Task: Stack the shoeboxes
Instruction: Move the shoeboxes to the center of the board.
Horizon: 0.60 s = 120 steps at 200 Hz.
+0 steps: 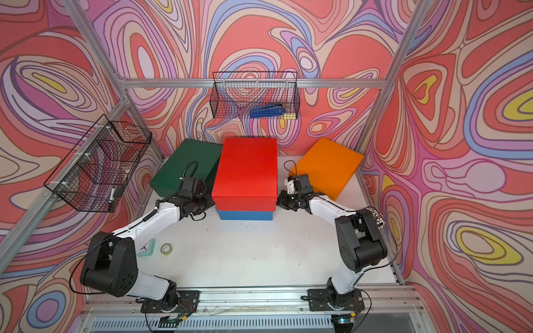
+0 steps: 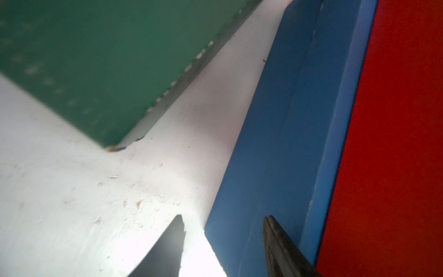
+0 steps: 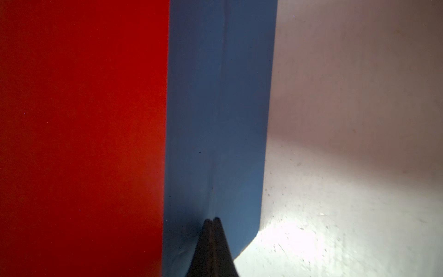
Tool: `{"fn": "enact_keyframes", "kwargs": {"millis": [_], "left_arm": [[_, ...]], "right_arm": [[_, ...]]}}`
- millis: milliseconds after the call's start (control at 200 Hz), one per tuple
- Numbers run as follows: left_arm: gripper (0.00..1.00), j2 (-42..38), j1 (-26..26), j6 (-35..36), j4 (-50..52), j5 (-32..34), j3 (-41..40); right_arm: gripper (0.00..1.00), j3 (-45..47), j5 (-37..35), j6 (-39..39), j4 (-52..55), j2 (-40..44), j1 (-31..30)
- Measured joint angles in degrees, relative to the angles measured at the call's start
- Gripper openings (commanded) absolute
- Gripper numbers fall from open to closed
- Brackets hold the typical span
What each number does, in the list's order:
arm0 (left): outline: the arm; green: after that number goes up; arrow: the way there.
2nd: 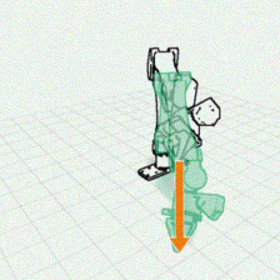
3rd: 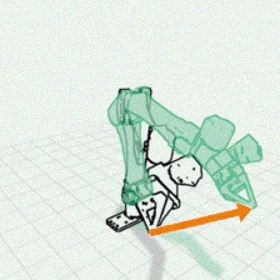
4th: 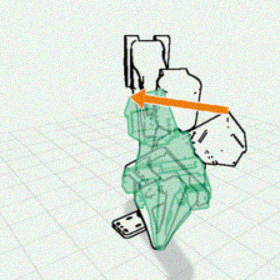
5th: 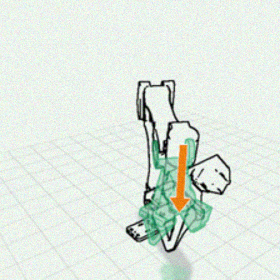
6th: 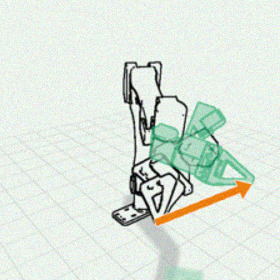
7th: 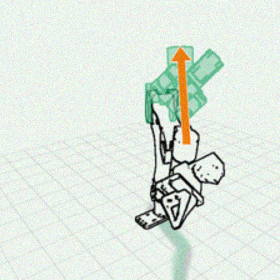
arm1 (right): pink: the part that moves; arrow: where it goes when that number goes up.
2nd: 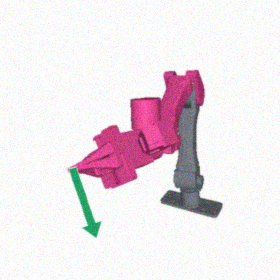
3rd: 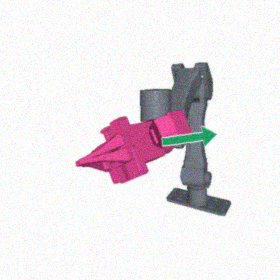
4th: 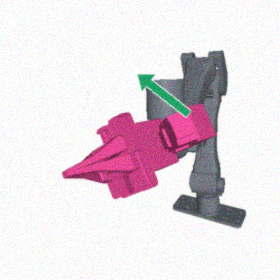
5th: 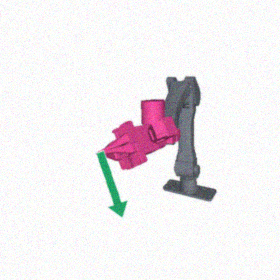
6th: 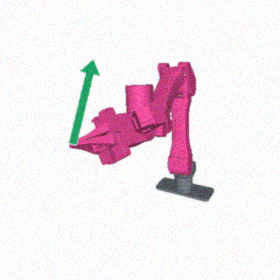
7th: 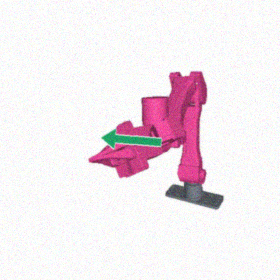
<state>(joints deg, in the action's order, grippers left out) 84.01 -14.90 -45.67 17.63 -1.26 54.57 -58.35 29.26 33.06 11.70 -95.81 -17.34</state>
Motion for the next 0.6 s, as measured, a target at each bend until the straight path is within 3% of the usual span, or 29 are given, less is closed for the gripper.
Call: {"fn": "enact_keyframes", "kwargs": {"millis": [295, 411, 601], "left_arm": [[0.57, -5.8, 1.3, 0.6, 7.4, 6.4, 4.7], [0.52, -8.2, 1.5, 1.6, 9.8, 8.5, 7.2], [0.55, -12.3, -0.7, 5.4, 13.7, 13.8, 15.5]], "right_arm": [[0.00, -3.8, -9.6, -4.0, 8.2, 2.3, -0.3], [0.00, -5.6, -12.5, -5.1, 10.8, 2.9, -0.1], [0.00, -8.9, -15.1, -6.3, 14.5, 4.7, 1.9]]}}
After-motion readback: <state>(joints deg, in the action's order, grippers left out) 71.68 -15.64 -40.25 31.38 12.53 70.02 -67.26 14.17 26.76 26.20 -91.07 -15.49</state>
